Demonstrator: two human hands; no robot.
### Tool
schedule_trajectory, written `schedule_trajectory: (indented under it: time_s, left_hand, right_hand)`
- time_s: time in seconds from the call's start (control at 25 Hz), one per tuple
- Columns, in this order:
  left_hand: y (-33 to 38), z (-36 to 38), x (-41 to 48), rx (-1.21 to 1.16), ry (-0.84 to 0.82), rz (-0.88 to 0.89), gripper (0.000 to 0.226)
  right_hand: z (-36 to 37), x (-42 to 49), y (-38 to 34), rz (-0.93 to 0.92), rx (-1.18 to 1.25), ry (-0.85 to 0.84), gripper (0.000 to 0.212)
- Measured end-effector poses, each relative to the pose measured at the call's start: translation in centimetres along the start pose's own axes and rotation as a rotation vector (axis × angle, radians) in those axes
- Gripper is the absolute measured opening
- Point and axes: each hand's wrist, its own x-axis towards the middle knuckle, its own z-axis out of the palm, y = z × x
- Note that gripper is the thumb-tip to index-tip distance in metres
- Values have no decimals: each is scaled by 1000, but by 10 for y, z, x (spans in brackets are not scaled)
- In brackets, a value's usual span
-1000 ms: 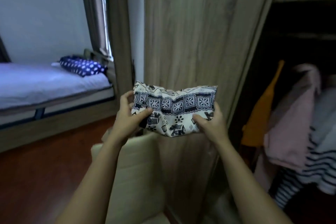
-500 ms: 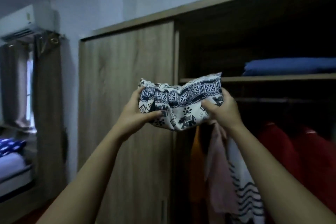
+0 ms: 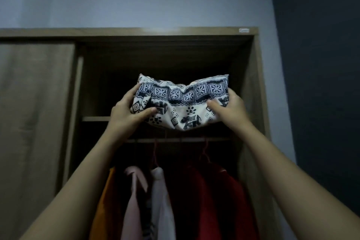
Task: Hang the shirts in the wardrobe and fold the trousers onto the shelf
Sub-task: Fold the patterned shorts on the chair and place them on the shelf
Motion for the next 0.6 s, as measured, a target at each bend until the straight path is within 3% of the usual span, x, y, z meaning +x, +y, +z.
schedule_trajectory:
  time_s: [0.44, 0.52, 0.6]
  left_hand:
    - [-32, 87, 120, -151, 41, 30, 70]
    - [-40, 94, 144, -175, 48, -59, 70]
    - [-50, 101, 161, -219, 22, -259, 71]
  right_hand:
    - [-21, 111, 40, 7, -143, 114, 29]
    - [-18, 139, 43, 84, -220, 106, 30]
    - [-13, 158, 55, 230, -355, 66, 43]
